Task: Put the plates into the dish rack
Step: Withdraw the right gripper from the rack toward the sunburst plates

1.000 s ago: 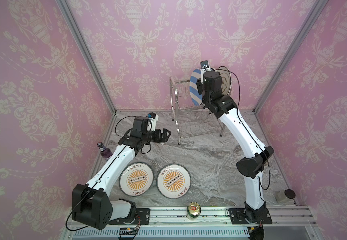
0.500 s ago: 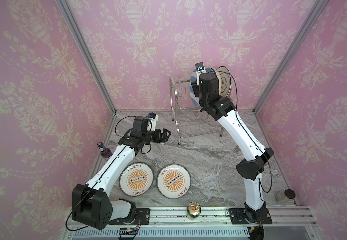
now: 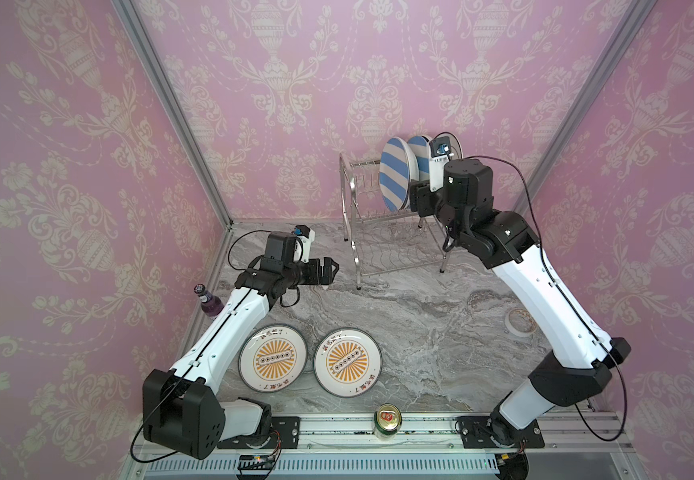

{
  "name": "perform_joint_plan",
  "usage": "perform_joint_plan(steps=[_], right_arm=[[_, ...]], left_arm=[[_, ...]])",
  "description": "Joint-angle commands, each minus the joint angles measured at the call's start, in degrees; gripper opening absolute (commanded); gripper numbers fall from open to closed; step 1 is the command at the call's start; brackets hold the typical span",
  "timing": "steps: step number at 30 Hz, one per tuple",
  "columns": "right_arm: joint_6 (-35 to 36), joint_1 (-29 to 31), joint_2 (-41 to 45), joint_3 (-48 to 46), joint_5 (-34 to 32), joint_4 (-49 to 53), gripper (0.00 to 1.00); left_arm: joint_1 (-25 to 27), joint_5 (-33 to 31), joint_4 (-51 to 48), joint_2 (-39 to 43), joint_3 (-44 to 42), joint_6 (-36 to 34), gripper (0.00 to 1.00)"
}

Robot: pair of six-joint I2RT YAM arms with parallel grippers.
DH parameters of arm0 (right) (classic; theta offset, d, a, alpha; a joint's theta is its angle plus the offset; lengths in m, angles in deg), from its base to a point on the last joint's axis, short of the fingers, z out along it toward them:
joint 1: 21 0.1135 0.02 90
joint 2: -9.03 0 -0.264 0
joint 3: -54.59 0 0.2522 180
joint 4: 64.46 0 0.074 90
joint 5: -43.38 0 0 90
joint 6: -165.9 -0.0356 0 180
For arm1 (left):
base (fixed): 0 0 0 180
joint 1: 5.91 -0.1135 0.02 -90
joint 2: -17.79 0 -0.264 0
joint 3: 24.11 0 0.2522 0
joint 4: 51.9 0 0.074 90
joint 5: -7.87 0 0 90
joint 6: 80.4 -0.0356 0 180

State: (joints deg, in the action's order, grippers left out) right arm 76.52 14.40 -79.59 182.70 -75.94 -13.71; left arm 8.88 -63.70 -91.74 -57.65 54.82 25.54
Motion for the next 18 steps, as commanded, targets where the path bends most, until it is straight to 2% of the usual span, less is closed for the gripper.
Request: perform_joint_plan(steps=[1, 6, 10, 15, 18], right_arm=[[-8.21, 0.29, 8.86, -10.43, 9.06, 4.06, 0.8], [-13.97, 0.27, 22.0, -28.34, 16.99, 5.26, 0.8], [-17.59, 0.29, 28.09, -41.27, 23.93, 6.94, 0.8], [-27.26, 0.51, 35.4, -62.29, 36.26, -4.31, 0.79], [-30.79, 1.78, 37.07, -70.47, 39.27, -9.39, 0.78]], left_arm=[[-0.46, -2.57, -4.2, 1.35, 1.2, -1.27, 0.99], [-0.46, -3.54, -5.63, 3.28, -1.54, 0.3, 0.99], [-0.34, -2.64, -4.53, 5.5, -5.9, 3.24, 0.99], [0.02, -0.05, -1.23, 6.62, -11.94, 6.52, 0.99], [0.75, -0.27, -2.21, 8.15, -14.82, 7.43, 0.99]])
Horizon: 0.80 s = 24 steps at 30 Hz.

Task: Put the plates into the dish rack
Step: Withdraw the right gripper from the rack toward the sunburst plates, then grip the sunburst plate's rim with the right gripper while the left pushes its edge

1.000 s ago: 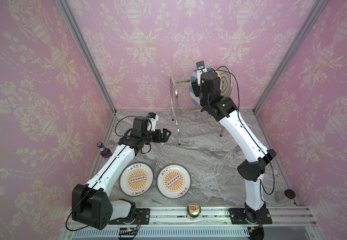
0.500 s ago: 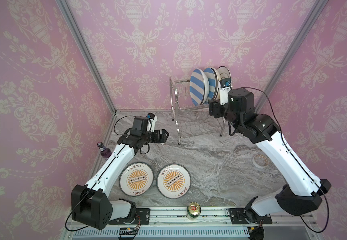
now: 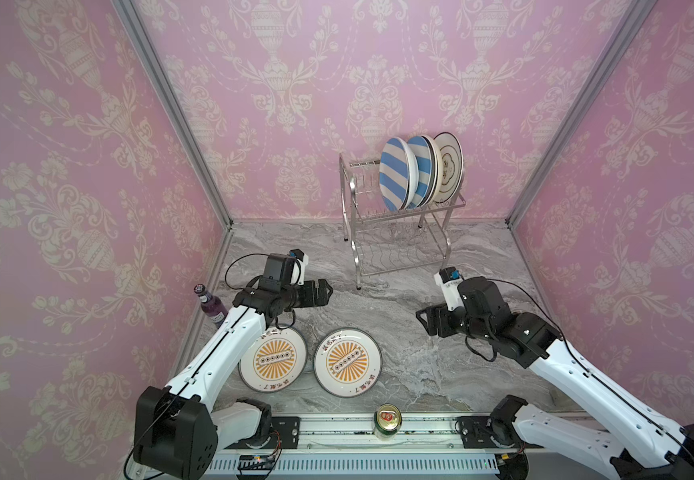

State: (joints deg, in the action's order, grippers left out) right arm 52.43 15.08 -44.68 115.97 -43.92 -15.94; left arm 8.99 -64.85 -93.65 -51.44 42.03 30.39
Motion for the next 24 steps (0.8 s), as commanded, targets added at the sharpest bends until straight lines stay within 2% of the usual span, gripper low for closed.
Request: perform_joint_plan(steps=[1, 8, 11, 15, 24], right_arm=[[-7.23, 1.72, 2.13, -5.69, 7.24, -7.55, 0.77], [-9.53, 4.72, 0.5, -13.24, 8.78, -12.16, 0.76], [-10.17, 6.63, -1.99, -13.69, 8.82, -13.59, 0.76], [-10.46, 9.75, -5.02, -13.08, 8.4, -13.25, 0.76], [-10.03, 10.92, -12.67, -12.81, 14.05, -17.44, 0.76]], left_arm=[[0.9, 0.34, -0.42, 3.05, -3.49, 3.13, 0.99], [3.64, -4.89, 3.28, 7.47, -13.82, 6.91, 0.99], [5.06, -5.19, 3.08, 7.02, -15.09, 8.49, 0.99], [5.34, -7.29, 0.38, 10.39, -16.08, 7.85, 0.99], [5.41, -5.01, -2.94, 14.56, -17.87, 9.51, 0.99]])
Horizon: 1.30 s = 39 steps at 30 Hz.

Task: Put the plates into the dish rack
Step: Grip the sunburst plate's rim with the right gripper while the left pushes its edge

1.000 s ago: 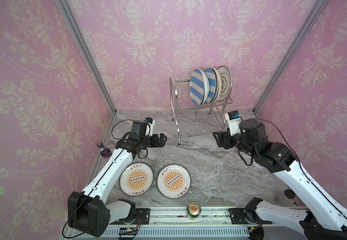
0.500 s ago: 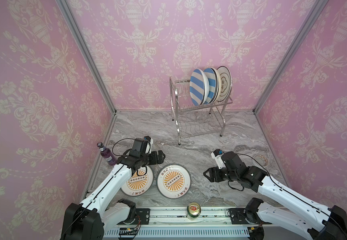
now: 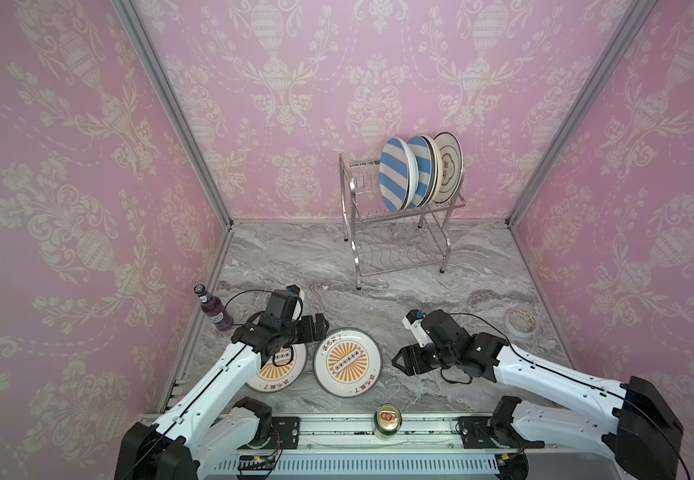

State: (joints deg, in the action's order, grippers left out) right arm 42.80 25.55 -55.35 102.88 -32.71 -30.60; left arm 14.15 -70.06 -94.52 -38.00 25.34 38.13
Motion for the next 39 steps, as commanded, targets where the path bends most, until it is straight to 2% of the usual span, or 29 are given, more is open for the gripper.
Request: perform_joint_plan(steps=[1, 9, 17, 25, 33, 39], right_arm=[[-0.07, 0.47, -3.43, 0.52, 3.55, -3.82, 0.76], [-0.11, 0.51, -10.56, 0.94, 4.54, -10.93, 0.74], [-3.19, 0.66, -8.38, -2.26, 0.74, -13.14, 0.74], [-5.35, 0.66, -10.66, -5.13, 0.83, -19.31, 0.73], [-8.06, 0.69, -20.39, -6.19, 5.81, -34.18, 0.68], [-9.8, 0.61, -25.59, -6.05, 8.33, -40.71, 0.66]], left_arm=[[0.24, 0.47, -1.93, 1.12, -1.52, 2.09, 0.99], [0.26, 3.45, 1.09, 2.24, -4.99, 3.72, 0.99], [0.25, 4.05, 2.0, 6.47, -7.09, 5.21, 0.99], [0.26, 6.85, 6.8, 2.22, -8.88, 6.47, 0.99], [0.34, 8.09, 9.45, -0.06, -10.16, 7.04, 0.99], [1.38, 7.59, 9.45, -1.26, -9.95, 6.28, 0.99]])
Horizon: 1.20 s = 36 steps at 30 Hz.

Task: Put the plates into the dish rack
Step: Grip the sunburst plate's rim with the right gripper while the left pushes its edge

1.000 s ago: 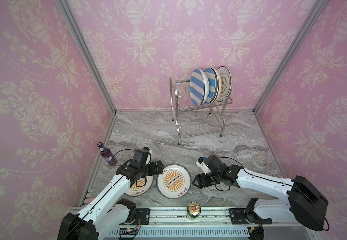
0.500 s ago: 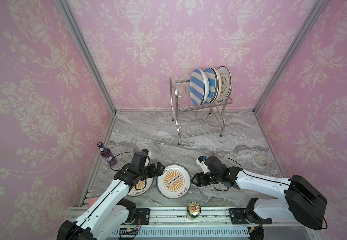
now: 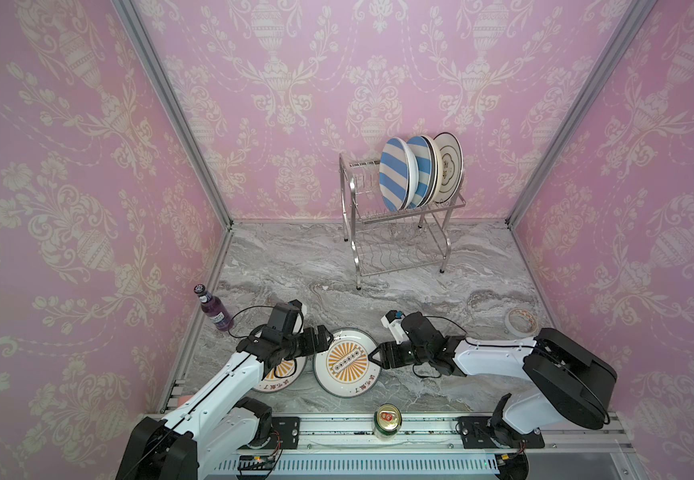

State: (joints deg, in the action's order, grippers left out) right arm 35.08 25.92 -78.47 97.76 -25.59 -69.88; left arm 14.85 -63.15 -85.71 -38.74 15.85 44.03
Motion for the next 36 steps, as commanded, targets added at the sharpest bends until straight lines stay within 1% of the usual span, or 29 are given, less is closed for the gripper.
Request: perform_joint_plan(steps=[1, 4, 7, 10, 18, 23, 25, 30, 36], right_arm=[[-1.9, 0.23, -2.64, -0.86, 0.73, -0.81, 0.66], [-1.55, 0.08, -3.07, -0.99, 0.11, 0.46, 0.66], [-1.79, -0.01, -4.14, -0.96, 0.66, -0.32, 0.66], [-2.34, -0.03, -5.74, -0.96, 1.02, -1.93, 0.65], [-3.23, -0.03, -7.79, -0.74, 1.51, -3.61, 0.61], [-3.23, -0.22, -7.64, -1.08, 1.16, -3.41, 0.59], [-3.3, -0.31, -7.81, -1.28, 0.99, -3.57, 0.59], [-3.3, -0.45, -8.92, -1.31, 1.04, -3.97, 0.58], [-2.84, -0.43, -9.13, -0.81, 0.22, -2.09, 0.55]], left_arm=[[0.74, 0.76, 0.77, -1.1, -0.42, 0.15, 0.99], [1.19, 1.53, 1.53, -3.21, 0.12, -0.17, 0.99], [2.08, 1.31, 1.96, -4.03, 0.65, -0.29, 0.99], [2.27, 0.63, 0.39, -4.39, 1.53, -1.17, 0.99], [2.37, -2.57, -4.58, -2.9, 5.17, -4.1, 0.99], [2.36, -3.09, -5.6, -3.16, 6.85, -4.7, 0.99], [2.32, -3.04, -5.35, -2.84, 7.29, -4.9, 0.99], [3.72, 0.57, -0.63, -4.55, 7.12, -5.32, 0.99], [6.83, -0.41, -0.53, -9.39, 8.29, -6.32, 0.99]])
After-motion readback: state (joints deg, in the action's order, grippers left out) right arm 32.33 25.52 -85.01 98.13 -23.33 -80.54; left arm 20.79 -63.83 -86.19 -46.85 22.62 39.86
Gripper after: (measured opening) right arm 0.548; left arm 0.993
